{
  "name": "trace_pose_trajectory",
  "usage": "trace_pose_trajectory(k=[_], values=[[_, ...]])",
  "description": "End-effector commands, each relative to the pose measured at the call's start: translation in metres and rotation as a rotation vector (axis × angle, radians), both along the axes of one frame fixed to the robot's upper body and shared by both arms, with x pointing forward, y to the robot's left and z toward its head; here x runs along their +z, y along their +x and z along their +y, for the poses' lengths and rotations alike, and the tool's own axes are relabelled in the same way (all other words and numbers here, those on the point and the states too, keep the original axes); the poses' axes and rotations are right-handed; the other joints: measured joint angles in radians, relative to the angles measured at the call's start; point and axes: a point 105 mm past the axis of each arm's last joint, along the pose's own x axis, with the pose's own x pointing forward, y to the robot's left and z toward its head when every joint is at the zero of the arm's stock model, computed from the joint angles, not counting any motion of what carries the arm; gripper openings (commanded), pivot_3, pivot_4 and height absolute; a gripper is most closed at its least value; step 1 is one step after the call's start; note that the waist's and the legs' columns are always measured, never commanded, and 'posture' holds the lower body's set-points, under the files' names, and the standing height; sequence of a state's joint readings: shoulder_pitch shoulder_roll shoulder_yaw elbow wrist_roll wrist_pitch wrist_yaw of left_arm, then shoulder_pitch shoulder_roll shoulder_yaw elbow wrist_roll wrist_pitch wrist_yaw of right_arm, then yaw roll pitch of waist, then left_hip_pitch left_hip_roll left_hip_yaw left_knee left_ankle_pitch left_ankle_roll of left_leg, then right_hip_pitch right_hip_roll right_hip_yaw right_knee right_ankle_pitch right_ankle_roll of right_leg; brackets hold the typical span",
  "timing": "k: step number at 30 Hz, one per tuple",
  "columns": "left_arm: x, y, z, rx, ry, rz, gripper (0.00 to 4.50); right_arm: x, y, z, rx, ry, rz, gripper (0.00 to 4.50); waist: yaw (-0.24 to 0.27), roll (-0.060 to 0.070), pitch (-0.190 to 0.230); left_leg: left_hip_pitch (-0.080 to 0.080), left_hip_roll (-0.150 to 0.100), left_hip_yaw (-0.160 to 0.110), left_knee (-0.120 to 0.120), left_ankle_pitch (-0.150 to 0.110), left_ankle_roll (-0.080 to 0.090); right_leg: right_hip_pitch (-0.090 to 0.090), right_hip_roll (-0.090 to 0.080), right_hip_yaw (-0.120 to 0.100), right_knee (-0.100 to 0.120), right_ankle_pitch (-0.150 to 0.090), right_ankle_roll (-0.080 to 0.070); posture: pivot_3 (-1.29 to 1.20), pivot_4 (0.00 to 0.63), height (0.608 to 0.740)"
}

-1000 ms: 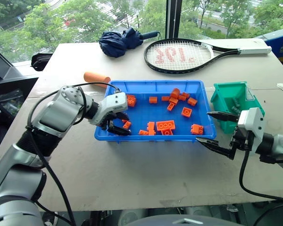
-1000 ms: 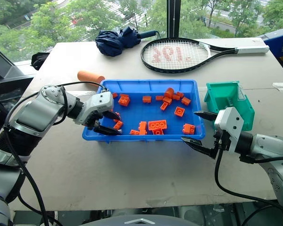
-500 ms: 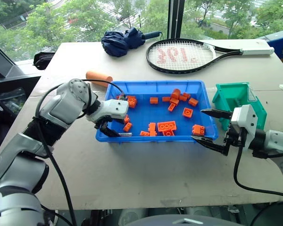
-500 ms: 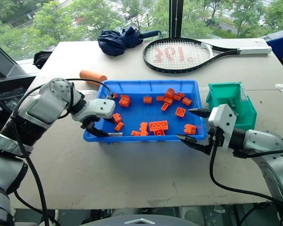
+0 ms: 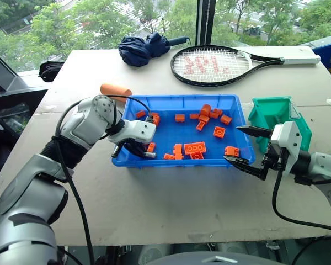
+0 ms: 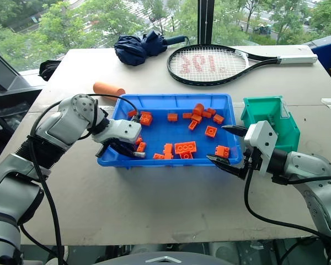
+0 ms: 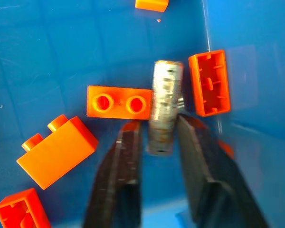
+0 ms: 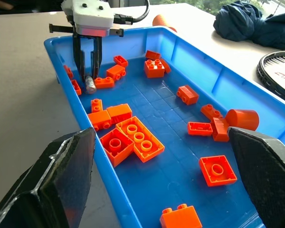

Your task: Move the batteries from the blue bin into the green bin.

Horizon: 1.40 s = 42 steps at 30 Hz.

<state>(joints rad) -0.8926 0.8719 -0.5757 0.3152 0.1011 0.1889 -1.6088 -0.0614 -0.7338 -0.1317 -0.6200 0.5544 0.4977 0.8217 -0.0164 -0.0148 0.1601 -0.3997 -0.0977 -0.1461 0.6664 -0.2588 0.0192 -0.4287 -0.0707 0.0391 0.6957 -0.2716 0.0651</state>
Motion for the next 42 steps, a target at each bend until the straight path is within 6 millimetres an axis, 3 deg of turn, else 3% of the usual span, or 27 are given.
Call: trace_pose_trajectory(k=[1, 9, 13, 19, 28, 36, 42], values=[[0.007, 0.005, 0.001, 0.017, -0.007, -0.037, 0.02, 0.011, -0.004, 0.006, 0.028, 0.015, -0.057, 4.5, 0.0, 0.0, 0.0, 0.0, 0.0, 0.0, 0.0, 0.0, 0.0, 0.0, 0.0, 0.0, 0.0, 0.0, 0.0, 0.0, 0.15, 0.74], [0.014, 0.01, -0.006, 0.031, -0.075, -0.056, 0.02, 0.011, -0.004, 0.006, 0.031, 0.015, -0.057, 4.5, 0.0, 0.0, 0.0, 0.0, 0.0, 0.0, 0.0, 0.0, 0.0, 0.0, 0.0, 0.0, 0.0, 0.0, 0.0, 0.0, 0.15, 0.74], [0.036, 0.008, -0.02, 0.018, -0.176, -0.048, 0.02, 0.014, -0.002, 0.002, 0.019, 0.017, -0.064, 4.5, 0.0, 0.0, 0.0, 0.0, 0.0, 0.0, 0.0, 0.0, 0.0, 0.0, 0.0, 0.0, 0.0, 0.0, 0.0, 0.0, 0.15, 0.74], [0.065, 0.024, -0.045, 0.008, -0.286, -0.115, 0.02, 0.015, 0.004, -0.009, -0.03, 0.013, -0.077, 4.5, 0.003, -0.001, 0.001, -0.001, -0.001, -0.001, 0.002, 0.0, 0.0, 0.0, 0.001, -0.001, 0.0, 0.0, 0.0, 0.0, 0.15, 0.74], [0.047, 0.059, -0.093, 0.004, -0.297, -0.183, 0.02, 0.015, 0.009, -0.016, -0.087, -0.002, -0.099, 4.5, 0.002, -0.002, 0.001, -0.001, -0.001, 0.0, 0.002, 0.0, 0.0, 0.0, 0.001, -0.001, 0.0, 0.0, 0.001, 0.0, 0.15, 0.74], [0.033, 0.075, -0.108, -0.022, -0.232, -0.24, 0.02, 0.016, 0.009, -0.016, -0.113, -0.004, -0.108, 4.5, 0.0, -0.003, 0.002, -0.001, -0.001, 0.0, 0.002, 0.0, 0.001, 0.0, 0.001, 0.0, 0.0, 0.001, 0.001, 0.0, 0.15, 0.74], [0.042, 0.078, -0.114, -0.029, -0.282, -0.249, 2.71, 0.015, 0.009, -0.018, -0.13, -0.006, -0.105, 4.5, 0.002, -0.003, 0.002, -0.002, -0.002, 0.0, 0.002, 0.0, 0.001, 0.0, 0.001, 0.0, 0.0, 0.001, 0.002, 0.0, 0.15, 0.74]])
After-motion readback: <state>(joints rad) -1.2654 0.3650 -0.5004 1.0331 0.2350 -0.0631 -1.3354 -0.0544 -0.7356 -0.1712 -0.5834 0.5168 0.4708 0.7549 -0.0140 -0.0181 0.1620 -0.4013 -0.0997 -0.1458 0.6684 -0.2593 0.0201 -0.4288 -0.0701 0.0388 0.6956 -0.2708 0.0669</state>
